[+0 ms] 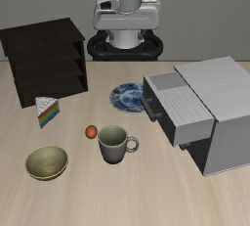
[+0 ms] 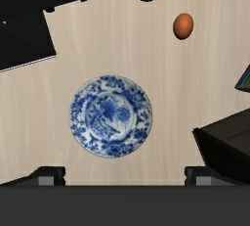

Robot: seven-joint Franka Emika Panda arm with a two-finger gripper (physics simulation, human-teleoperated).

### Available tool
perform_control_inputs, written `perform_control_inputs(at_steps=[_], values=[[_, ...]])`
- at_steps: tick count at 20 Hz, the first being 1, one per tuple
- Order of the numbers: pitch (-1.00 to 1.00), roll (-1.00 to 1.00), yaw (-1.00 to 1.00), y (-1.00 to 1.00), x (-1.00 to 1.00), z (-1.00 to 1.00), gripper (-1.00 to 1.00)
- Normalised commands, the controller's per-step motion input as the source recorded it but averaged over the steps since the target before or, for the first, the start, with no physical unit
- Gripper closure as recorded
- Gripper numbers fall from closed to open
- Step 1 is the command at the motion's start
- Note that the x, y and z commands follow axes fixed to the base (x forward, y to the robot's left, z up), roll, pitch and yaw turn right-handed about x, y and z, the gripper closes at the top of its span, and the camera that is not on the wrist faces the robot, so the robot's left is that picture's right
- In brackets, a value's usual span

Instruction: Pick up the mug and place it on the top of the cabinet

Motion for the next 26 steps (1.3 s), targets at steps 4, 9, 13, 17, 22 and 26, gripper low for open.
perform_control_inputs(at_steps=[4, 9, 13, 17, 22, 26], values=[[0.0, 0.0, 0.0, -1.0, 0.0, 0.0, -1.0], [0.0, 0.0, 0.0, -0.6, 0.4, 0.0, -1.0], [0.0, 0.0, 0.0, 0.0, 1.0, 0.0, -1.0], [0.0, 0.0, 0.0, 0.0, 1.0, 0.0, -1.0], [0.0, 0.0, 0.0, 0.0, 1.0, 0.0, -1.0], [0.0, 0.0, 0.0, 0.0, 1.0, 0.0, -1.0]])
